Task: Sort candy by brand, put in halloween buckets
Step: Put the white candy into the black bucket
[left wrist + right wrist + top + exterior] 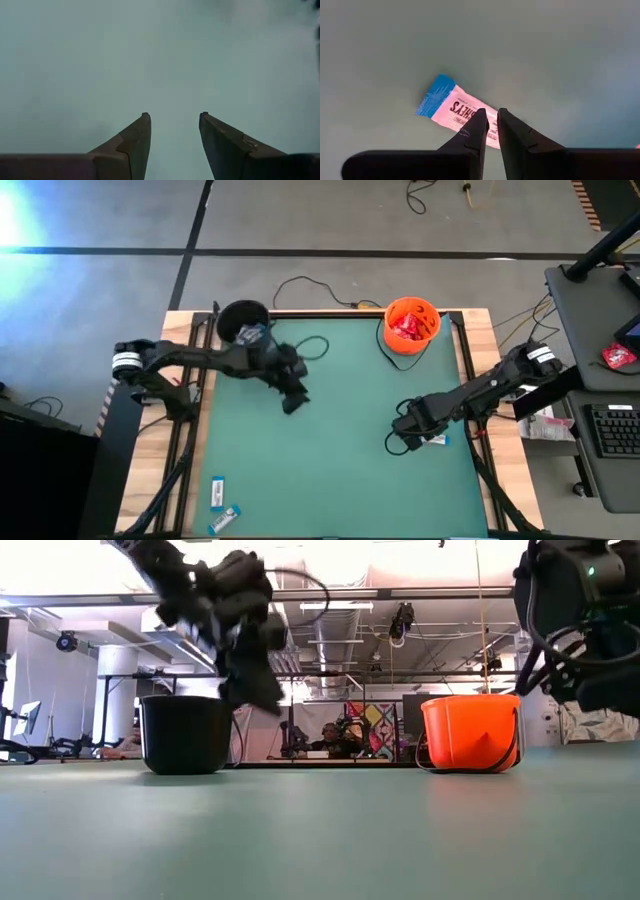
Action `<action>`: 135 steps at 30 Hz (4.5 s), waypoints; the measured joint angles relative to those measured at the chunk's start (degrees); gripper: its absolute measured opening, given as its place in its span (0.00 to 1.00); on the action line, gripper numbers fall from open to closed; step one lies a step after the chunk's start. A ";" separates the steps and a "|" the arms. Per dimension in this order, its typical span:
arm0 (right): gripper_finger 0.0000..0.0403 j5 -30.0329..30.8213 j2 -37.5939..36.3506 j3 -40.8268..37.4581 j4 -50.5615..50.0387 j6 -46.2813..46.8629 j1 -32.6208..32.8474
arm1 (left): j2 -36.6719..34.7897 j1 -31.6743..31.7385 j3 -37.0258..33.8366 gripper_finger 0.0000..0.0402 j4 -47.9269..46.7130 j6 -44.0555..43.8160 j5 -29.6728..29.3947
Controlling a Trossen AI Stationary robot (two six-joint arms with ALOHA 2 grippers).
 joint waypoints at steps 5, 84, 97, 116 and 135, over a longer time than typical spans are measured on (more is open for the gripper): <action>0.09 -2.51 4.12 0.03 4.27 -0.67 0.19 | 1.77 -3.00 -5.89 0.38 2.25 -0.62 -4.04; 0.62 18.28 -17.65 10.24 16.72 -42.09 4.50 | 42.10 -21.06 11.40 0.56 49.99 1.32 -35.88; 0.67 23.86 -20.90 21.25 10.15 -59.25 -0.13 | 41.88 -23.02 11.49 0.24 42.24 0.04 -40.61; 0.64 21.30 -20.20 37.65 -2.41 -62.10 -10.71 | -5.17 -16.86 10.70 0.23 -13.07 -12.53 -51.59; 0.65 21.34 -18.97 32.44 9.54 -53.60 -14.61 | -16.40 38.10 10.26 0.23 -35.42 -2.36 -32.65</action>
